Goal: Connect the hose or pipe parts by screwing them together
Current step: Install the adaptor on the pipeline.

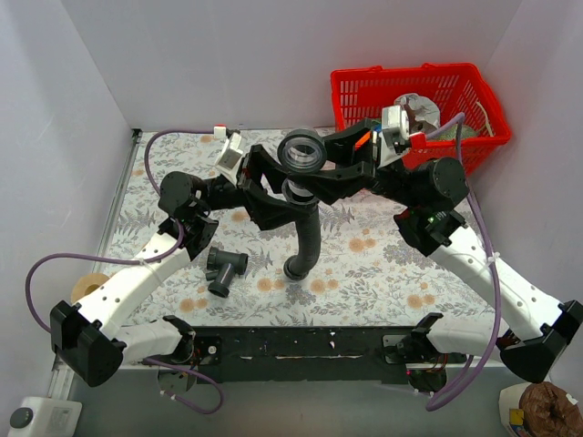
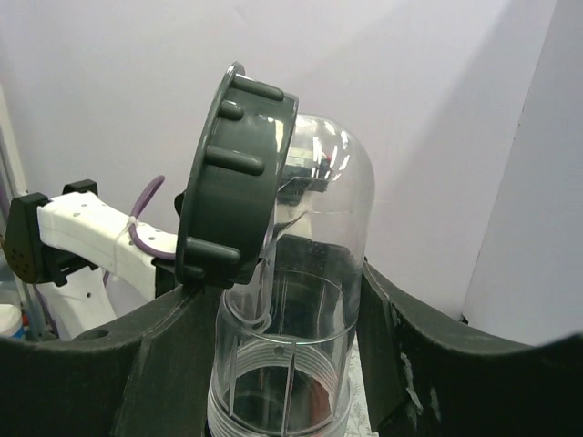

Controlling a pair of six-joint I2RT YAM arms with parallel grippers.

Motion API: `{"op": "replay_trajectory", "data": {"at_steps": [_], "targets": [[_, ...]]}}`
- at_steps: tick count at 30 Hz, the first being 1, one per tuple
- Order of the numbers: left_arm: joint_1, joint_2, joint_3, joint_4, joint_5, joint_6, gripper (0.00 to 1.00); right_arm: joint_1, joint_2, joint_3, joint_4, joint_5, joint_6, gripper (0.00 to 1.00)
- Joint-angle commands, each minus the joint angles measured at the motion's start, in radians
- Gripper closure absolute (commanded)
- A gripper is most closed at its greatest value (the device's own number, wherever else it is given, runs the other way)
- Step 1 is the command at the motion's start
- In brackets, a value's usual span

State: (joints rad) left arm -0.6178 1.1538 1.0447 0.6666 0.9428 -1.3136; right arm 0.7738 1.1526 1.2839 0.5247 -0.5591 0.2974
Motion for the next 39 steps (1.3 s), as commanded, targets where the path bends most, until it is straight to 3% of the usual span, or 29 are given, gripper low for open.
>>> {"op": "replay_trajectory", "data": {"at_steps": [1,13,27,39], "targets": [[-0.003,-0.045,0.026,0.065,-0.009,-0.015,1.0,0.004,-0.039,-0.063,0.198,-0.015,0.1,0.99],[-0.005,-0.063,0.023,0.068,-0.007,0.001,1.0,0.007,-0.018,-0.135,0.325,0.025,0.195,0.99],[0.0,-0.063,0.028,0.065,0.02,0.014,1.0,0.036,0.012,-0.103,0.229,0.042,0.134,0.99],[0.003,-0.066,0.006,0.047,-0.015,0.037,1.0,0.053,0.012,-0.106,0.262,0.025,0.157,0.99]]}}
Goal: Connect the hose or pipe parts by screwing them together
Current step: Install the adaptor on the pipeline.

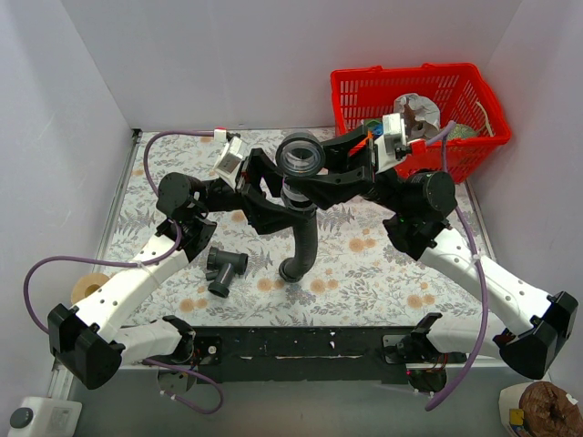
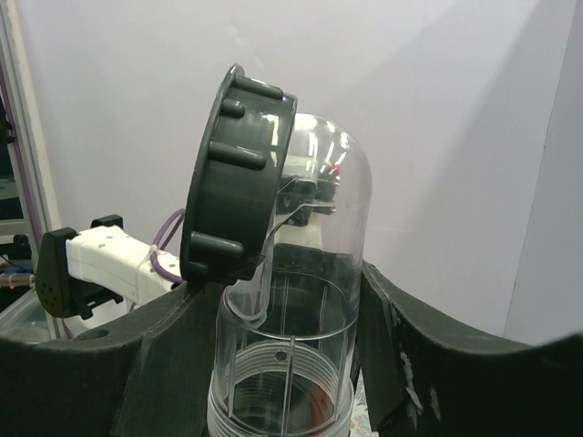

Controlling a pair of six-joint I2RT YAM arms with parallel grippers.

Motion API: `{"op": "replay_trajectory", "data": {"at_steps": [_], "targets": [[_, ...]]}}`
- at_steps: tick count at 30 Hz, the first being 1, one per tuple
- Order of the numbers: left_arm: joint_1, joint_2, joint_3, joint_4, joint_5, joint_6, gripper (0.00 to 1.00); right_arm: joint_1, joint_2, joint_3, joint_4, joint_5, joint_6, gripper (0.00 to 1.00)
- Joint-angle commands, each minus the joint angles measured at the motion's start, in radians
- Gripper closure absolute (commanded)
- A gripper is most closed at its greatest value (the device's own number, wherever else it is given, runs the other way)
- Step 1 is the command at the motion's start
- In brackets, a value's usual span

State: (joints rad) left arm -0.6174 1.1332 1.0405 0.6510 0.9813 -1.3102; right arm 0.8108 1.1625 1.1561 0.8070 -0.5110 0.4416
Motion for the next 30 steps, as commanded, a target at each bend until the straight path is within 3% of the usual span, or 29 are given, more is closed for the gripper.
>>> {"op": "replay_trajectory", "data": {"at_steps": [1,17,30], "targets": [[0.002,-0.044,0.01,0.061,-0.053,0.032,1.0,0.019,0.0,0.021,-0.022,-0.024,0.011,0.99],[0.007,-0.047,0.007,0.061,-0.073,0.034,1.0,0.022,-0.061,-0.052,-0.012,-0.02,0.037,0.99],[0.011,-0.041,0.012,0.042,-0.081,0.066,1.0,0.054,-0.012,-0.03,0.018,-0.038,0.062,0.99]]}}
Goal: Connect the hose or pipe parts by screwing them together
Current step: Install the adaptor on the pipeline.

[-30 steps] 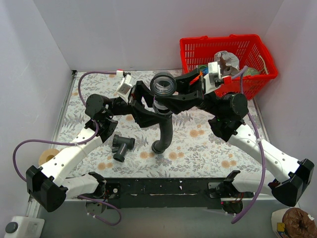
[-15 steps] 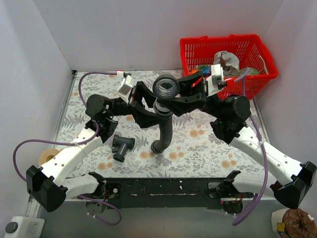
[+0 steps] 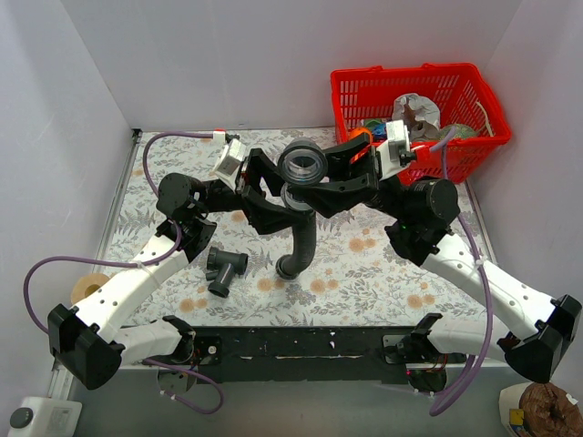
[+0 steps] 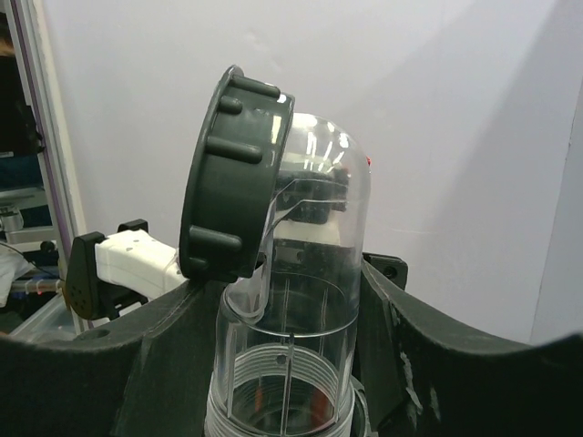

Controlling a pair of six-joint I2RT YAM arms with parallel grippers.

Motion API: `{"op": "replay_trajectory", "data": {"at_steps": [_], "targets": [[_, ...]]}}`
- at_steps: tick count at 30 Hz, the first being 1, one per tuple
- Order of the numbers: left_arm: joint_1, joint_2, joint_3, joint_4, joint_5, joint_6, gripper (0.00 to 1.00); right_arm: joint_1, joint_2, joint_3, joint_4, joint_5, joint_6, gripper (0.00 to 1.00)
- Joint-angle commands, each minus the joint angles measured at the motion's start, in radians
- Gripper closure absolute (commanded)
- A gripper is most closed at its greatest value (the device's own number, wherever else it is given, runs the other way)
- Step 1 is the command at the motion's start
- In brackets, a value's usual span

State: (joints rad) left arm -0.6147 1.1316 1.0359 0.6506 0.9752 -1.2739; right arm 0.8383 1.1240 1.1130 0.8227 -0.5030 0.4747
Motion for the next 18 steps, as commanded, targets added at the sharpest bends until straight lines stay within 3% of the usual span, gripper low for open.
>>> {"op": "replay_trajectory", "data": {"at_steps": [1,18], "targets": [[0.007,-0.041,0.016,0.041,-0.075,0.031,1.0,0.028,0.03,0.016,0.003,-0.046,0.027,0.99],[0.015,-0.062,0.043,0.05,-0.043,0.002,1.0,0.03,-0.018,0.028,-0.22,0.009,-0.151,0.99]]}}
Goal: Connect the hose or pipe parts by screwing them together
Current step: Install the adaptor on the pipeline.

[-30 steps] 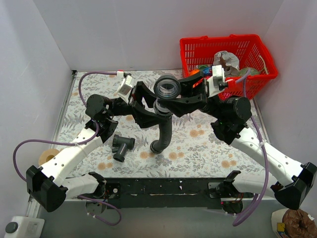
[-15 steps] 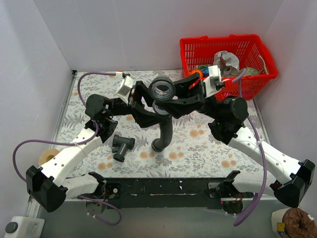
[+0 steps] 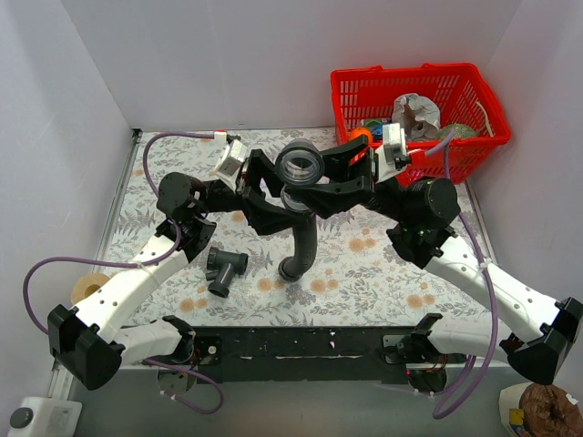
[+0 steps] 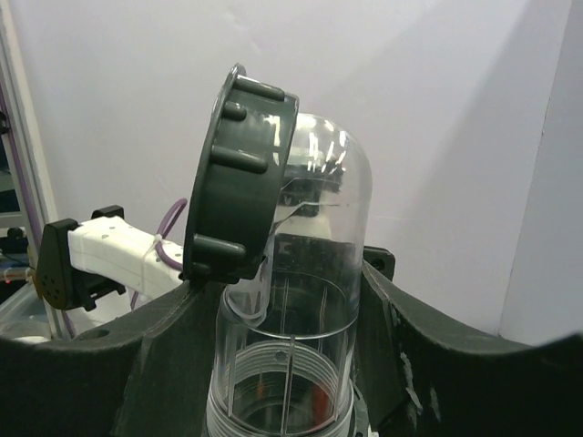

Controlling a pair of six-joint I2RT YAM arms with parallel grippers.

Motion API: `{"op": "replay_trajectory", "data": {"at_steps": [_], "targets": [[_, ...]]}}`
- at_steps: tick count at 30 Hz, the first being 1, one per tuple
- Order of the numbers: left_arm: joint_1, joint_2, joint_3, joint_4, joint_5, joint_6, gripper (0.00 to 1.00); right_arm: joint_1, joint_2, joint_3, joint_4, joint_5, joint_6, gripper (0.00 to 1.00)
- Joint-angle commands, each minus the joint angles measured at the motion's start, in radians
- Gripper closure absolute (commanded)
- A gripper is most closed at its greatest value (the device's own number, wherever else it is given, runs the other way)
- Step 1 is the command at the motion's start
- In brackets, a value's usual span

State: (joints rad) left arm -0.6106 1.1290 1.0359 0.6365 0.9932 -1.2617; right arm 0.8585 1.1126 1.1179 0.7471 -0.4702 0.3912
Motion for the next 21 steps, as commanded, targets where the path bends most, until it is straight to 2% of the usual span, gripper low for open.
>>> {"op": "replay_trajectory", "data": {"at_steps": [1,6,21], "targets": [[0.012,-0.06,0.042,0.065,-0.062,-0.007,1.0,0.01,-0.007,0.029,-0.188,-0.021,-0.09,0.99],[0.015,-0.06,0.038,0.052,-0.073,0.015,1.0,0.01,-0.023,0.057,-0.273,-0.009,-0.13,0.99],[0.052,-0.029,0.09,0.083,-0.119,0.016,1.0,0.008,-0.062,-0.021,-0.318,0.065,-0.16,0.99]]}}
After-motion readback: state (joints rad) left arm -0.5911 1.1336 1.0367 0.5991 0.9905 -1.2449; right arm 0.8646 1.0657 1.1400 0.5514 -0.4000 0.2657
